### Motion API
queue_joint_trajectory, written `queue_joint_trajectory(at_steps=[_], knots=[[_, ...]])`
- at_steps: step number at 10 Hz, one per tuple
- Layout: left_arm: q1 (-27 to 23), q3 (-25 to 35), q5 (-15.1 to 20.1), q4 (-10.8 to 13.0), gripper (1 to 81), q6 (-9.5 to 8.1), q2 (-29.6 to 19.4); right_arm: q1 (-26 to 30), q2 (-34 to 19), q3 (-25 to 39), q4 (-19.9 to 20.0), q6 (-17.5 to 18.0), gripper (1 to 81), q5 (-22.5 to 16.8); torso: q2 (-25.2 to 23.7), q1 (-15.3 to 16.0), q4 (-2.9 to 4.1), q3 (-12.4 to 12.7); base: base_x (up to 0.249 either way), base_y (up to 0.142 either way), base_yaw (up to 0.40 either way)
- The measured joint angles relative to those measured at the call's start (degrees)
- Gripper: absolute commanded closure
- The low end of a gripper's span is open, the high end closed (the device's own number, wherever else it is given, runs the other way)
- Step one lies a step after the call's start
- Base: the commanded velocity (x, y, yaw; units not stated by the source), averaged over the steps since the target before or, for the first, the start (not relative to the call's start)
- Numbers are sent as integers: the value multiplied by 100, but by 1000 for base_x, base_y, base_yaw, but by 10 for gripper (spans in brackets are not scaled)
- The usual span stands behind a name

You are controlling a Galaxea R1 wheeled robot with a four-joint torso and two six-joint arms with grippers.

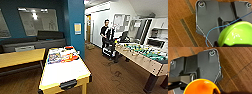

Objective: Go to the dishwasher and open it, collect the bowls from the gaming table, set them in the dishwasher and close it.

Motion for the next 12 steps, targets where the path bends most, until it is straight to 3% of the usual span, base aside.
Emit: queue_joint_trajectory(at_steps=[5,9,12], knots=[[43,438,-102,9,811,0,-160,0,-841,1703,2,27,811,32,0,0,0,0,0,0,-400],[27,460,-98,22,811,-2,-99,-18,-789,1746,2,44,811,35,0,0,0,0,0,0,-400],[29,884,-107,20,811,-52,-571,-18,-791,1524,5,46,811,40,0,0,0,0,0,0,-400]])
